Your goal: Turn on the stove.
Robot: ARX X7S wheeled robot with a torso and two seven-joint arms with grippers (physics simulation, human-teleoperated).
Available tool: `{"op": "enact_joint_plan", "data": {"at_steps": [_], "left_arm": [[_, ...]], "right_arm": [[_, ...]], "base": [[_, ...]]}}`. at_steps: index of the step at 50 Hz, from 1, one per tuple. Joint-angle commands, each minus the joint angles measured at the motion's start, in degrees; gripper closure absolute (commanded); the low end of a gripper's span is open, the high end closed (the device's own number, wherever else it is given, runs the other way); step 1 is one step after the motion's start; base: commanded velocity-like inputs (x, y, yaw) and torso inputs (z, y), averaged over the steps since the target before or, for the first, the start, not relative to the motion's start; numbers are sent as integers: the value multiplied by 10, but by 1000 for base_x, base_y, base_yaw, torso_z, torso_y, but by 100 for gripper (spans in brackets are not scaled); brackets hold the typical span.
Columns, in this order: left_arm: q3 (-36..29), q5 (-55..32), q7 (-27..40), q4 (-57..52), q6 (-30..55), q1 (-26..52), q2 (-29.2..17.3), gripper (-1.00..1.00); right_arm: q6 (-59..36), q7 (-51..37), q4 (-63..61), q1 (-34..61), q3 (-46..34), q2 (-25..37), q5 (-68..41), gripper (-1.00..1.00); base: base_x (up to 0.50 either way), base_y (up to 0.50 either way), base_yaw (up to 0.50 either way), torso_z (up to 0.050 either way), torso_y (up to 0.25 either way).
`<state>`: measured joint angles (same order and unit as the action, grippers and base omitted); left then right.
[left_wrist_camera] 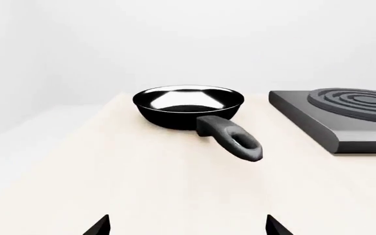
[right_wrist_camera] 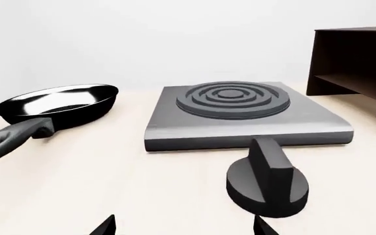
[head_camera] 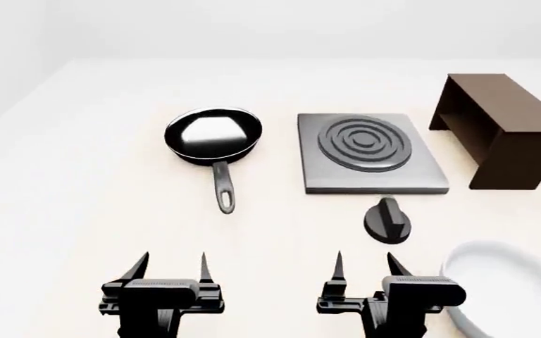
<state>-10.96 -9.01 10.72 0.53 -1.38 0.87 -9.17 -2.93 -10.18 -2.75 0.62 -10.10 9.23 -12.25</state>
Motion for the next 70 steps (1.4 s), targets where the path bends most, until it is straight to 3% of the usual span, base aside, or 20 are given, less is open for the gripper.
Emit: {"op": "enact_joint_plan", "data": {"at_steps": [1, 27, 37, 38, 70], "left_arm": [[-4, -3, 4, 2, -3, 0, -3, -100], [-12, -12, 11, 1, -3, 2, -10, -100], [-14, -15, 15, 2, 0, 6, -12, -100], [-15, -13, 17, 0, 2, 4, -13, -100], [-24, -21, 25, 2, 0, 7, -20, -100]], "right_arm": [[11, -7, -2, -4, -8, 3, 8, -100], [29, -15, 0, -6, -17, 10, 4, -100], [-3, -25, -29, 7, -5, 10, -26, -100], [-41, -41, -26, 50, 6, 3, -39, -100], [-51, -59, 0, 81, -14, 4, -31, -100]], "base": [[500, 0, 0, 0, 0], [25, 0, 0, 0, 0], [0, 0, 0, 0, 0], [0, 0, 0, 0, 0], [0, 0, 0, 0, 0]]}}
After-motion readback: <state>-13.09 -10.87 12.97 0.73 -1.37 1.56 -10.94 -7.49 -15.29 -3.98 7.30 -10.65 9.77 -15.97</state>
